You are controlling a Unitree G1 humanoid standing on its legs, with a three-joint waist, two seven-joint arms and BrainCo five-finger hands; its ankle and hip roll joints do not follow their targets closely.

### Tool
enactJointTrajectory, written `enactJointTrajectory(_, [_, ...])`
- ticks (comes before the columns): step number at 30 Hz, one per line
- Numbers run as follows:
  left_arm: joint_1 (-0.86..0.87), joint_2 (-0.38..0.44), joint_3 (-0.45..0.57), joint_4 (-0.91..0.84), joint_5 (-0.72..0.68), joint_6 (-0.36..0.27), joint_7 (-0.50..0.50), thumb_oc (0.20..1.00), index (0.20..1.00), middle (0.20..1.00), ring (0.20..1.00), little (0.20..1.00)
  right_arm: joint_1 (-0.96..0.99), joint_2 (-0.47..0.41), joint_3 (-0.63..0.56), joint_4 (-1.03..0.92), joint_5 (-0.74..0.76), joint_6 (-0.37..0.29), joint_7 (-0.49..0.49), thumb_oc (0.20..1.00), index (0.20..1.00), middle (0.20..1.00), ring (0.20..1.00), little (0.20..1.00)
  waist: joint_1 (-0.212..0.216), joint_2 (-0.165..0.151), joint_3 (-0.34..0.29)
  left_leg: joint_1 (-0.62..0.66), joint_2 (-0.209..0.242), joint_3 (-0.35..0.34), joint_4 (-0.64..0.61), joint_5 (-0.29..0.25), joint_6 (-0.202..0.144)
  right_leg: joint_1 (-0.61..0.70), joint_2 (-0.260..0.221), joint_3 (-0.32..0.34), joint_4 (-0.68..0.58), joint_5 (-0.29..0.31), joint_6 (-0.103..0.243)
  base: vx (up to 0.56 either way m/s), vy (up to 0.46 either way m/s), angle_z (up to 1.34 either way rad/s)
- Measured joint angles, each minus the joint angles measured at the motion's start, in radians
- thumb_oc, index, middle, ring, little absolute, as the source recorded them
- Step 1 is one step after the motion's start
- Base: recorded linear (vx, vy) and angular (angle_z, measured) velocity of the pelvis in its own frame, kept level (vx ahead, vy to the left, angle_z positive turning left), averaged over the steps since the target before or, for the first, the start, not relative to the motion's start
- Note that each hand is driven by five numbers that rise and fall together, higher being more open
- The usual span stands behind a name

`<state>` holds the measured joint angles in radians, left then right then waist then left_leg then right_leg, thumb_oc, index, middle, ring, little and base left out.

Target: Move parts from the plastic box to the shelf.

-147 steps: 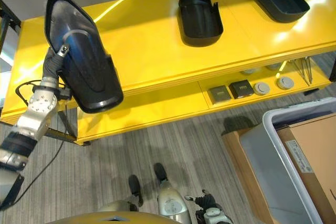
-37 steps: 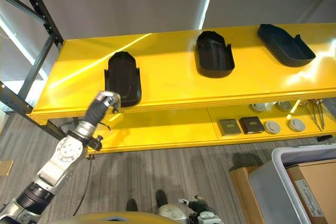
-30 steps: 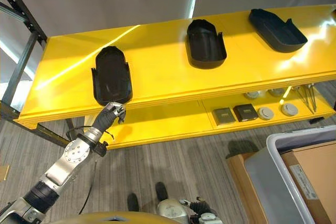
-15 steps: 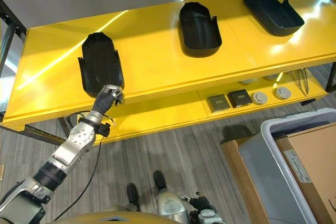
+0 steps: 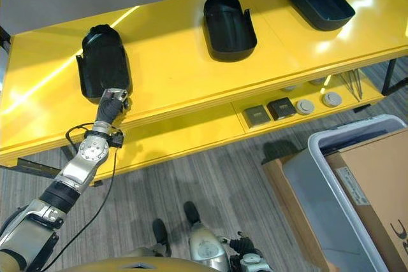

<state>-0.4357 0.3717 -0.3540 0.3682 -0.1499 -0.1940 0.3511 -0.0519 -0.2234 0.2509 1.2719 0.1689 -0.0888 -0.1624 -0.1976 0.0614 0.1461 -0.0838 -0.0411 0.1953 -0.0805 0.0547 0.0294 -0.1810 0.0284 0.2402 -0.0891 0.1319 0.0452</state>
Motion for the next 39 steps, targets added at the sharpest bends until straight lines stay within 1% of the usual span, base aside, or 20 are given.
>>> enactJointTrajectory(5, [0.006, 0.001, 0.012, -0.003, 0.009, -0.001, 0.017, 0.2, 0.2, 0.2, 0.2, 0.2, 0.01, 0.002, 0.002, 0.001, 0.0, -0.003, 0.0, 1.0, 1.0, 1.0, 1.0, 1.0, -0.006, -0.016, 0.01, 0.004, 0.0, 0.005, 0.0, 0.0, 0.0, 0.002, 0.001, 0.004, 0.0, 0.004, 0.005, 0.0, -0.001, -0.02])
enactJointTrajectory(7, [0.019, 0.002, 0.043, -0.003, 0.019, 0.002, 0.016, 0.2, 0.2, 0.2, 0.2, 0.2, 0.01, 0.002, -0.002, 0.002, 0.0, -0.004, 0.001, 1.0, 1.0, 1.0, 1.0, 1.0, -0.008, -0.019, 0.011, 0.012, 0.001, 0.013, 0.0, -0.001, 0.001, 0.008, 0.002, 0.01, 0.0, 0.006, 0.007, 0.0, -0.011, -0.11])
enactJointTrajectory(11, [0.023, 0.012, 0.075, 0.0, 0.027, 0.013, 0.017, 0.2, 0.2, 0.2, 0.2, 0.2, 0.01, 0.002, -0.001, 0.003, 0.0, -0.002, 0.004, 1.0, 1.0, 1.0, 1.0, 1.0, -0.008, -0.037, 0.013, 0.033, 0.007, 0.022, 0.0, -0.003, 0.001, 0.027, 0.009, 0.019, 0.0, 0.006, 0.006, -0.01, -0.007, -0.06])
enactJointTrajectory(15, [0.043, 0.012, 0.079, -0.002, 0.038, 0.015, 0.016, 0.2, 0.2, 0.2, 0.2, 0.2, 0.013, 0.002, -0.01, 0.003, -0.001, 0.005, 0.006, 1.0, 1.0, 1.0, 1.0, 1.0, -0.005, -0.051, 0.011, 0.058, 0.011, 0.022, -0.002, -0.008, -0.003, 0.051, 0.013, 0.018, 0.0, 0.003, -0.002, 0.0, 0.0, 0.0])
enactJointTrajectory(18, [0.037, 0.013, 0.079, 0.03, 0.056, 0.023, 0.017, 0.2, 0.2, 0.2, 0.2, 0.2, 0.013, 0.002, -0.008, 0.006, -0.003, 0.006, 0.008, 1.0, 1.0, 1.0, 1.0, 1.0, -0.006, -0.061, -0.002, 0.079, 0.014, 0.017, -0.006, -0.014, -0.005, 0.076, 0.016, 0.011, 0.0, -0.002, -0.01, 0.01, 0.011, 0.04])
enactJointTrajectory(22, [0.005, 0.013, 0.074, 0.123, 0.057, 0.041, 0.02, 0.2, 0.2, 0.2, 0.2, 0.2, 0.011, 0.002, 0.0, 0.005, -0.011, 0.007, 0.009, 1.0, 1.0, 1.0, 1.0, 1.0, -0.008, -0.066, -0.036, 0.085, 0.015, 0.013, -0.006, -0.016, -0.004, 0.081, 0.016, 0.006, 0.0, -0.001, -0.007, 0.0, 0.03, 0.04])
enactJointTrajectory(23, [-0.003, 0.017, 0.075, 0.132, 0.056, 0.051, 0.021, 0.2, 0.2, 0.2, 0.2, 0.2, 0.01, 0.003, 0.0, 0.002, -0.011, 0.007, 0.009, 1.0, 1.0, 1.0, 1.0, 1.0, -0.007, -0.066, -0.057, 0.087, 0.015, 0.012, -0.005, -0.015, -0.003, 0.085, 0.015, 0.002, 0.001, 0.004, -0.01, 0.0, 0.043, 0.04])
enactJointTrajectory(25, [0.002, 0.02, 0.075, 0.065, 0.056, 0.049, 0.021, 0.2, 0.2, 0.2, 0.2, 0.2, 0.013, 0.005, 0.0, 0.002, -0.011, 0.007, 0.009, 1.0, 1.0, 1.0, 1.0, 1.0, -0.005, -0.066, -0.057, 0.095, 0.015, 0.004, -0.003, -0.015, -0.003, 0.096, 0.014, -0.005, 0.003, 0.003, -0.009, 0.0, 0.042, 0.09])
enactJointTrajectory(26, [0.01, 0.021, 0.077, 0.034, 0.056, 0.047, 0.021, 0.2, 0.2, 0.2, 0.2, 0.2, 0.012, 0.007, 0.0, 0.002, -0.011, 0.008, 0.009, 1.0, 1.0, 1.0, 1.0, 1.0, 0.002, -0.066, -0.057, 0.1, 0.014, 0.002, 0.0, -0.015, -0.003, 0.102, 0.014, -0.007, 0.004, 0.003, -0.009, 0.0, 0.038, 0.06])
enactJointTrajectory(27, [0.041, 0.02, 0.087, -0.033, 0.055, 0.044, 0.02, 0.2, 0.2, 0.2, 0.2, 0.2, 0.012, 0.011, -0.001, 0.001, -0.01, 0.01, 0.009, 1.0, 1.0, 1.0, 1.0, 1.0, 0.007, -0.066, -0.057, 0.106, 0.015, 0.0, -0.001, -0.017, -0.001, 0.109, 0.014, -0.008, 0.006, 0.002, -0.009, 0.0, 0.029, 0.07])
enactJointTrajectory(29, [0.134, 0.018, 0.092, -0.172, 0.06, 0.016, 0.019, 0.2, 0.2, 0.2, 0.2, 0.2, 0.011, 0.021, -0.004, 0.0, -0.009, 0.01, 0.009, 1.0, 1.0, 1.0, 1.0, 1.0, 0.018, -0.066, -0.06, 0.116, 0.015, -0.005, -0.006, -0.019, 0.002, 0.119, 0.014, -0.013, 0.006, -0.003, -0.013, -0.01, 0.039, 0.06])
enactJointTrajectory(30, [0.173, 0.017, 0.093, -0.218, 0.072, 0.011, 0.019, 0.47, 0.47, 0.47, 0.47, 0.47, 0.011, 0.026, -0.009, 0.0, -0.008, 0.01, 0.009, 1.0, 1.0, 1.0, 1.0, 1.0, 0.03, -0.066, -0.059, 0.118, 0.015, -0.006, -0.006, -0.02, 0.002, 0.123, 0.014, -0.013, 0.006, -0.005, -0.014, -0.02, 0.042, 0.05])
enactJointTrajectory(31, [0.209, 0.015, 0.096, -0.255, 0.08, 0.008, 0.02, 0.765, 0.765, 0.765, 0.765, 0.765, 0.012, 0.028, -0.012, 0.001, -0.006, 0.01, 0.009, 1.0, 1.0, 1.0, 1.0, 1.0, 0.039, -0.065, -0.06, 0.121, 0.015, -0.008, -0.006, -0.02, 0.002, 0.126, 0.014, -0.015, 0.006, -0.005, -0.014, -0.01, 0.036, 0.07])
enactJointTrajectory(32, [0.254, 0.016, 0.097, -0.289, 0.101, 0.004, 0.021, 0.765, 0.765, 0.765, 0.765, 0.765, 0.014, 0.03, -0.021, 0.0, -0.002, 0.009, 0.009, 1.0, 1.0, 1.0, 1.0, 1.0, 0.052, -0.063, -0.064, 0.122, 0.015, -0.013, -0.006, -0.023, 0.002, 0.128, 0.013, -0.019, 0.006, -0.007, -0.013, -0.01, 0.033, 0.1])
enactJointTrajectory(33, [0.311, 0.028, 0.096, -0.321, 0.142, -0.002, 0.02, 1.0, 1.0, 1.0, 1.0, 1.0, 0.016, 0.03, -0.027, 0.001, 0.003, 0.009, 0.008, 1.0, 1.0, 1.0, 1.0, 1.0, 0.062, -0.061, -0.068, 0.123, 0.014, -0.018, -0.006, -0.023, 0.002, 0.131, 0.013, -0.024, 0.006, -0.008, -0.013, -0.01, 0.029, 0.15])
enactJointTrajectory(35, [0.394, 0.057, 0.093, -0.333, 0.208, -0.008, 0.02, 1.0, 1.0, 1.0, 1.0, 1.0, 0.032, 0.03, -0.027, 0.002, 0.004, 0.005, 0.006, 1.0, 1.0, 1.0, 1.0, 1.0, 0.082, -0.061, -0.08, 0.123, 0.014, -0.031, -0.006, -0.023, 0.002, 0.134, 0.012, -0.033, 0.001, -0.013, -0.014, -0.01, 0.023, 0.16])
enactJointTrajectory(37, [0.453, 0.069, 0.094, -0.295, 0.254, -0.017, 0.026, 1.0, 1.0, 1.0, 1.0, 1.0, 0.041, 0.029, -0.027, 0.002, 0.013, 0.005, 0.0, 1.0, 1.0, 1.0, 1.0, 1.0, 0.106, -0.06, -0.084, 0.127, 0.014, -0.033, -0.006, -0.022, 0.001, 0.14, 0.013, -0.034, 0.005, -0.016, -0.011, -0.02, 0.017, 0.07])
enactJointTrajectory(38, [0.491, 0.046, 0.097, -0.198, 0.274, -0.023, 0.04, 1.0, 1.0, 1.0, 1.0, 1.0, 0.042, 0.029, -0.029, 0.003, 0.029, 0.004, -0.01, 1.0, 1.0, 1.0, 1.0, 1.0, 0.122, -0.056, -0.085, 0.137, 0.014, -0.035, -0.006, -0.023, 0.001, 0.15, 0.012, -0.035, 0.006, -0.018, -0.01, -0.02, 0.017, 0.06])
enactJointTrajectory(39, [0.509, 0.027, 0.098, -0.138, 0.273, -0.019, 0.046, 1.0, 1.0, 1.0, 1.0, 1.0, 0.042, 0.029, -0.029, 0.004, 0.031, 0.004, -0.02, 1.0, 1.0, 1.0, 1.0, 1.0, 0.129, -0.055, -0.086, 0.139, 0.014, -0.037, -0.006, -0.023, 0.001, 0.151, 0.012, -0.036, 0.006, -0.022, -0.009, 0.0, 0.015, 0.09])
